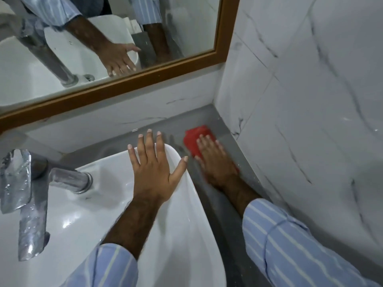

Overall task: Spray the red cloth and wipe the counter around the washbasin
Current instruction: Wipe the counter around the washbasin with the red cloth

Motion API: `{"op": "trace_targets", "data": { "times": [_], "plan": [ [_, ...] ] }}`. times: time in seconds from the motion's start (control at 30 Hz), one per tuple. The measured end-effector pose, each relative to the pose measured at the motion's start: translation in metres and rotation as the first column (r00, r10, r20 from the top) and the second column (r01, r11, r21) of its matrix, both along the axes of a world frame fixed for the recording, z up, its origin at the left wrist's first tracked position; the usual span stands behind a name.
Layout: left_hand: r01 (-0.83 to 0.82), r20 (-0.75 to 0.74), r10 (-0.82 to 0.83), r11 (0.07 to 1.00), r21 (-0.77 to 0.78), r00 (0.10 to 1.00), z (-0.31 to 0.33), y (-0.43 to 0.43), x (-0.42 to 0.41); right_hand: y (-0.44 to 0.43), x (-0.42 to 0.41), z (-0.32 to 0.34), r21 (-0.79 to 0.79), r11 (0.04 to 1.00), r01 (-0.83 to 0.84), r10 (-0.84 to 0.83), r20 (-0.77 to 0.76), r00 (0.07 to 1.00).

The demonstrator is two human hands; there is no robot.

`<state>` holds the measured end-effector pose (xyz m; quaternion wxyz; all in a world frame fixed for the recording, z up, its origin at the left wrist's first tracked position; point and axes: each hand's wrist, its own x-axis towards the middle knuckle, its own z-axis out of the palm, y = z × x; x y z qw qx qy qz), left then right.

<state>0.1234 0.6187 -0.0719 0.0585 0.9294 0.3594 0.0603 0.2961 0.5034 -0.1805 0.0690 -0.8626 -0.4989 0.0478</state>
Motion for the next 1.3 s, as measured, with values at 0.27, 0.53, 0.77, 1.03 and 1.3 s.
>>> {"op": "trace_targets", "data": {
  "times": [0.27,0.53,0.77,1.03,1.3],
  "plan": [
    [-0.012,-0.019,0.012,1.0,0.014,1.0,0.001,-0.002,0.001,-0.1,-0.039,-0.006,0.012,0.948,0.319,-0.319,0.032,0.947],
    [-0.013,-0.012,0.013,1.0,0.01,1.0,0.003,-0.002,0.004,-0.139,-0.07,-0.001,-0.008,0.958,0.287,-0.286,0.067,0.956],
    [-0.003,0.013,0.002,0.997,0.079,1.0,-0.008,0.0,-0.001,-0.082,-0.006,0.003,0.031,0.973,0.23,-0.23,0.01,0.973],
    [0.004,0.045,-0.007,0.997,0.077,0.999,-0.008,-0.001,-0.002,-0.251,-0.142,0.008,-0.05,0.884,0.465,-0.465,0.008,0.885],
    [0.007,0.081,-0.017,0.991,0.134,0.997,-0.015,0.002,-0.002,-0.164,-0.066,0.005,-0.025,0.955,0.295,-0.293,0.067,0.954]
  ]
}}
